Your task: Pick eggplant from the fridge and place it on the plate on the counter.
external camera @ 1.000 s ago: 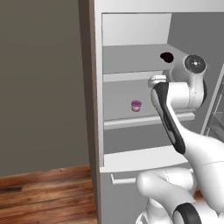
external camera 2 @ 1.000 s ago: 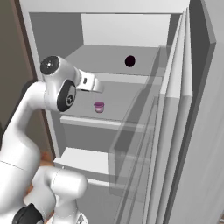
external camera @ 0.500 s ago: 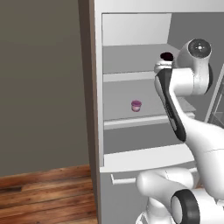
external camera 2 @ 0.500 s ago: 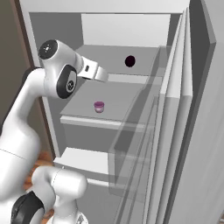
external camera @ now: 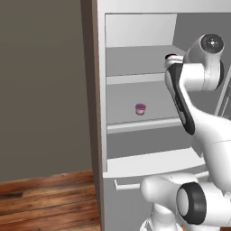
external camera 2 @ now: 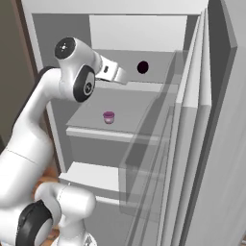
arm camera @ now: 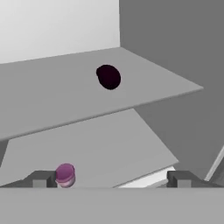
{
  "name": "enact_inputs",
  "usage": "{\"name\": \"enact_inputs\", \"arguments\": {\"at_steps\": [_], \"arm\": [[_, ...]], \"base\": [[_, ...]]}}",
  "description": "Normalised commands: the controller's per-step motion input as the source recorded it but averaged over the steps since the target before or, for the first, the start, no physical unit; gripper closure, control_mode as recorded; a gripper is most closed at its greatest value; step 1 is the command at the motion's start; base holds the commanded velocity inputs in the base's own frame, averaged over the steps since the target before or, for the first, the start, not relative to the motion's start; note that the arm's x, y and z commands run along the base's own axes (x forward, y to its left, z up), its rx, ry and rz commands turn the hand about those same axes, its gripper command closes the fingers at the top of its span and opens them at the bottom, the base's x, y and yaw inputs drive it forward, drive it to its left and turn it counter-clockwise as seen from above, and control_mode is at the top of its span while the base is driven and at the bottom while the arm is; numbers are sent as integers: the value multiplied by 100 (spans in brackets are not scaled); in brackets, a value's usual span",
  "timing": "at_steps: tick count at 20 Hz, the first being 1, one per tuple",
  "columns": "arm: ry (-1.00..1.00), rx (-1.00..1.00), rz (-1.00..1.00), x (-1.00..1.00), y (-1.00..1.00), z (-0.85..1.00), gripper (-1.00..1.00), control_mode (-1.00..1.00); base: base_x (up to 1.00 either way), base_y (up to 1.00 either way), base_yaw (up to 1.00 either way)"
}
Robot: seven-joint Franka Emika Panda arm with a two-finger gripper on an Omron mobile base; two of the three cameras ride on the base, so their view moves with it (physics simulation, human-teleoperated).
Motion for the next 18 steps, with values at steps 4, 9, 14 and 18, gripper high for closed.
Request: {"name": "enact_inputs", "arguments": {"at_steps": [4, 9, 14, 18], "arm": [[-1, 0, 0, 33, -19, 1, -100, -100], [0, 2, 0, 27, -23, 9, -100, -100], [1, 8, 0, 26, -28, 26, -100, -100], [0, 3, 0, 37, -24, 5, -100, -100]], "base": [[0, 0, 0], [0, 0, 0], [0, 0, 0], [0, 0, 0]]}}
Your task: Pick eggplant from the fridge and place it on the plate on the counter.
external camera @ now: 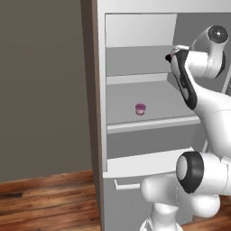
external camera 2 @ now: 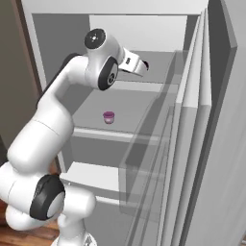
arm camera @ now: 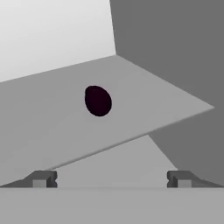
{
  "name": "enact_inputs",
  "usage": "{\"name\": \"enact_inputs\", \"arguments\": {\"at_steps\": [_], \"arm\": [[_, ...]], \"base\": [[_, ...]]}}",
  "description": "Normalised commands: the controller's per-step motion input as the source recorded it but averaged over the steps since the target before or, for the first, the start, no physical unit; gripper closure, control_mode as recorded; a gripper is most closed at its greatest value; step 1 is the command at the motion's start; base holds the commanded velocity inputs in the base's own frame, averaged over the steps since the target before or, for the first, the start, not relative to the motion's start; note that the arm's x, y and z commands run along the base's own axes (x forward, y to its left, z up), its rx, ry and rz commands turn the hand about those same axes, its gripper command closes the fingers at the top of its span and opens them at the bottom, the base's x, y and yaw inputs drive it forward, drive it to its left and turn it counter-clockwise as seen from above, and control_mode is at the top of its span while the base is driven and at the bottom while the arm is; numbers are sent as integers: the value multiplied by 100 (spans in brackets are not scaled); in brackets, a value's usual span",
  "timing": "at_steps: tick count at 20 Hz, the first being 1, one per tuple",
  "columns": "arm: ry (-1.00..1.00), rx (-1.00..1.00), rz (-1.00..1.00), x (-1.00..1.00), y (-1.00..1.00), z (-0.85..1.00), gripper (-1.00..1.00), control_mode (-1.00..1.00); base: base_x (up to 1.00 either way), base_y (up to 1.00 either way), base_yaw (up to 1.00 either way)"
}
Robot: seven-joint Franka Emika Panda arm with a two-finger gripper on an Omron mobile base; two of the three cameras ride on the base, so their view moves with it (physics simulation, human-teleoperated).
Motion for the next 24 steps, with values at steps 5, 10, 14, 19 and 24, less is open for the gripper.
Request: {"name": "enact_inputs", "arguments": {"at_steps": [5, 10, 14, 19, 24], "arm": [[0, 0, 0, 48, -9, 0, -100, -100], [0, 0, 0, 53, 0, -2, -100, -100], [0, 0, 0, 54, 0, -6, -100, -100], [0, 0, 0, 42, -6, -8, -100, -100], [0, 0, 0, 28, -15, -13, -100, -100]], "base": [[0, 0, 0], [0, 0, 0], [0, 0, 0], [0, 0, 0], [0, 0, 0]]}}
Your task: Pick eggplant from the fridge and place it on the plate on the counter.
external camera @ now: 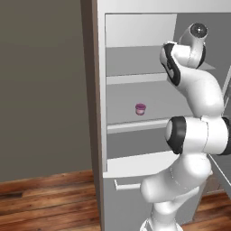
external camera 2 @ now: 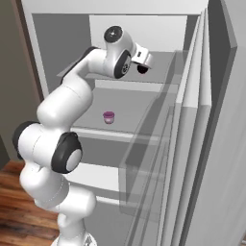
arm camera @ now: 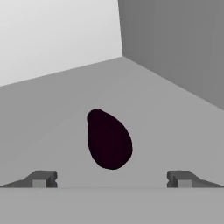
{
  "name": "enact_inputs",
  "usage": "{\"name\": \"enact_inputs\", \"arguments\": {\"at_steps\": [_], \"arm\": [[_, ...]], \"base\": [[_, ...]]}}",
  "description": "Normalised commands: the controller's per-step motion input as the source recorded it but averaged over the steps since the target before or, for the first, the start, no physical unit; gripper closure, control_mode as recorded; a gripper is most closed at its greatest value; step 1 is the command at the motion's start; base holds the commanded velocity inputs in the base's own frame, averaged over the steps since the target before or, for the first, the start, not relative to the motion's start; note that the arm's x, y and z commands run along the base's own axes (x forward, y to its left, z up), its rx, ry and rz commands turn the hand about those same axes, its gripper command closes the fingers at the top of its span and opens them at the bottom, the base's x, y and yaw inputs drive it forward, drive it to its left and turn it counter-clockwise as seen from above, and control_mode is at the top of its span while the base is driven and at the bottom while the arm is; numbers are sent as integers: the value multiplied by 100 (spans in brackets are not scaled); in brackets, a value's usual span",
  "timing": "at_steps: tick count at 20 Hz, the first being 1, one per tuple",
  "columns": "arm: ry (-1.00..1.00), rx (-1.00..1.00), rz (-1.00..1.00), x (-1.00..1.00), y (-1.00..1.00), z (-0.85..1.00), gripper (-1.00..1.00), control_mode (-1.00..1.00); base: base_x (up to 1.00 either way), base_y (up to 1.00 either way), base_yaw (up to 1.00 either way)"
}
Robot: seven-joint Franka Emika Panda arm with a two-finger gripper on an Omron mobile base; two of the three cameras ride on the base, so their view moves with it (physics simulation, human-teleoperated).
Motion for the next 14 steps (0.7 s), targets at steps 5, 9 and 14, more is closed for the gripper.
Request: {"name": "enact_inputs", "arguments": {"at_steps": [5, 9, 14], "arm": [[0, 0, 0, 27, -9, -12, -100, -100], [0, 0, 1, 23, -2, -13, -100, -100], [0, 0, 1, 28, 0, -13, -100, -100]], "base": [[0, 0, 0], [0, 0, 0], [0, 0, 0]]}}
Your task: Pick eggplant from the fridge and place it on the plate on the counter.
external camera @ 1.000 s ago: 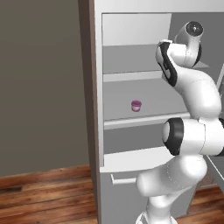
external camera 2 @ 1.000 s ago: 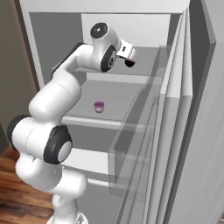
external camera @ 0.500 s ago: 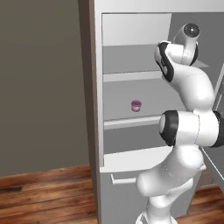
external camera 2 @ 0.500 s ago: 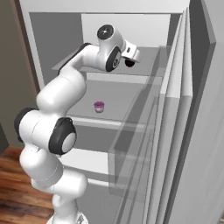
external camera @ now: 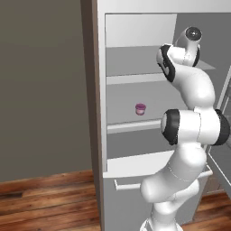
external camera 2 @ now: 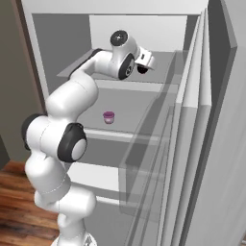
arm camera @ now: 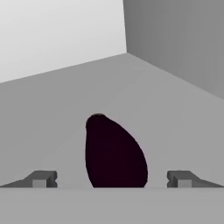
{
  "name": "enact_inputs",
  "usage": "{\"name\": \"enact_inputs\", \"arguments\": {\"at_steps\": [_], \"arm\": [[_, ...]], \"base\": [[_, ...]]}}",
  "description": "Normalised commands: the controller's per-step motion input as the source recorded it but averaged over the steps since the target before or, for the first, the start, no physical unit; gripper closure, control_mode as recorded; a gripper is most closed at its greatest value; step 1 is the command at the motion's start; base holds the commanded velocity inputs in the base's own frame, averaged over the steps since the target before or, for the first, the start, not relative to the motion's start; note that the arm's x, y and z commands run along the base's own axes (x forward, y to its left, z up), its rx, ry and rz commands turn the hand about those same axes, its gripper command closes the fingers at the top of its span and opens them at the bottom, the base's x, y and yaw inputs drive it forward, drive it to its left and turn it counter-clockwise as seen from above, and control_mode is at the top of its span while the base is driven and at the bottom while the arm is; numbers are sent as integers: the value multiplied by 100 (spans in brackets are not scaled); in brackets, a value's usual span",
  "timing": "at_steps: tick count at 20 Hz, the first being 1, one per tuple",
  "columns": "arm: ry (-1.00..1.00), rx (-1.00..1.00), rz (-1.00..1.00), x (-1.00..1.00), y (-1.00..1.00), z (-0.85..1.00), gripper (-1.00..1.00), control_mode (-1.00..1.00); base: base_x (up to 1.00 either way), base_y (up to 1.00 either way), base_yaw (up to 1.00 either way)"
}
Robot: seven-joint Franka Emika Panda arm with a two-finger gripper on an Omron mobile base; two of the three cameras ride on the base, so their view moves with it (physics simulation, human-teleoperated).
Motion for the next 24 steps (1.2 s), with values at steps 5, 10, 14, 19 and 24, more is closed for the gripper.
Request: {"name": "enact_inputs", "arguments": {"at_steps": [5, 10, 14, 19, 24], "arm": [[0, 0, 1, 22, -3, -15, -100, -100], [0, 0, 1, 20, -2, -18, -100, -100], [0, 0, 1, 21, -1, -20, -100, -100], [0, 0, 1, 22, 0, -20, -100, -100], [0, 0, 1, 13, -3, -13, -100, -100]], "base": [[0, 0, 0], [0, 0, 0], [0, 0, 0], [0, 0, 0], [0, 0, 0]]}}
